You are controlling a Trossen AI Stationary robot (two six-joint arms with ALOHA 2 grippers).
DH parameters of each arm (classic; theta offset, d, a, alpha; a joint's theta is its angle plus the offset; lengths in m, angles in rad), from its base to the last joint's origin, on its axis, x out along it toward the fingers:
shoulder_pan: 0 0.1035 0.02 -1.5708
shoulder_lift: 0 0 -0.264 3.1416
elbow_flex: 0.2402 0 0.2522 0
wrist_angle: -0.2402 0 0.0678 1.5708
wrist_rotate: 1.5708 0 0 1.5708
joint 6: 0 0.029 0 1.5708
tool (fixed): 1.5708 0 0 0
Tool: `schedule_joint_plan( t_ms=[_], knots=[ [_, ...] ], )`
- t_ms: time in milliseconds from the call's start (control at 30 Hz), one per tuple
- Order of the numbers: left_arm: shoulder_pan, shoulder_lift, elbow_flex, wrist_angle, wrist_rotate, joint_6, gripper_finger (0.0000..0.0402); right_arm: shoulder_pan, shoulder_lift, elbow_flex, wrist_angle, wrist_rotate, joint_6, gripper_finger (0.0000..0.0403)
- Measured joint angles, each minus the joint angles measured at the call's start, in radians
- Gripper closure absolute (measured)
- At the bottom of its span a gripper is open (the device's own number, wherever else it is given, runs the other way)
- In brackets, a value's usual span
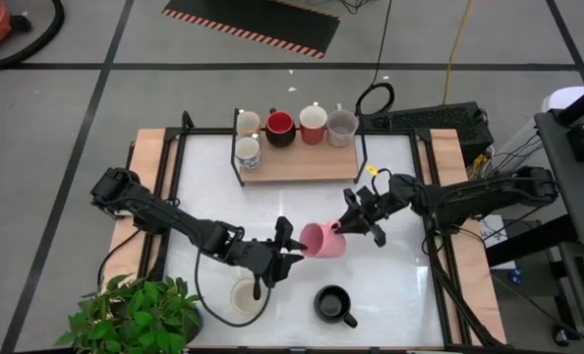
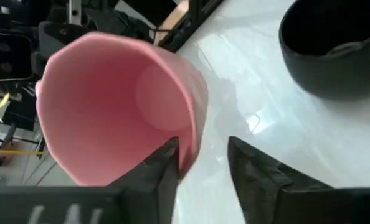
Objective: Place coffee mugs
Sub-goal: Put the pink mug on the shelf
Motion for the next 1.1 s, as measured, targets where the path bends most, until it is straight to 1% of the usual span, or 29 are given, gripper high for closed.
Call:
schedule_joint_plan(
  t_ms=[100,233,333,433,567,633,733,867,1000,1100],
  knots=[
    [0.005,0.001,0.000,0.008,0.002,0.017,0.0304,-0.014,0.001,-0.009,-0.003,-0.002,0.004,0.0366],
    [0.026,0.001,0.000,0.008,0.083,0.042,0.0356,-0.024,0.001,-0.009,-0.010,0.001,0.004,0.0365],
    [0.046,0.001,0.000,0.007,0.108,0.041,0.0388,-0.027,0.000,-0.009,-0.012,0.002,0.000,0.0364],
    [0.059,0.001,0.000,0.010,0.116,0.041,0.0391,-0.027,0.000,-0.009,-0.016,0.010,-0.001,0.0363],
    [0.070,0.001,-0.002,0.032,0.111,0.041,0.0392,-0.027,-0.001,-0.009,-0.009,0.092,0.000,0.0346],
    [0.076,0.002,-0.002,0.042,0.114,0.033,0.0393,-0.027,-0.001,-0.009,-0.009,0.127,0.000,0.0328],
    [0.085,0.003,-0.002,0.042,0.114,-0.023,0.0394,-0.028,-0.006,-0.009,-0.024,0.160,0.011,0.0294],
    [0.094,0.003,-0.002,0.045,0.114,-0.087,0.0394,-0.028,-0.032,-0.009,-0.061,0.166,0.033,0.0242],
    [0.095,0.003,-0.002,0.063,0.105,-0.110,0.0394,-0.028,-0.077,-0.009,-0.124,0.168,0.034,0.0198],
    [0.095,0.003,-0.002,0.105,0.101,-0.108,0.0394,-0.027,-0.135,-0.009,-0.198,0.224,0.028,0.0176]
  ],
)
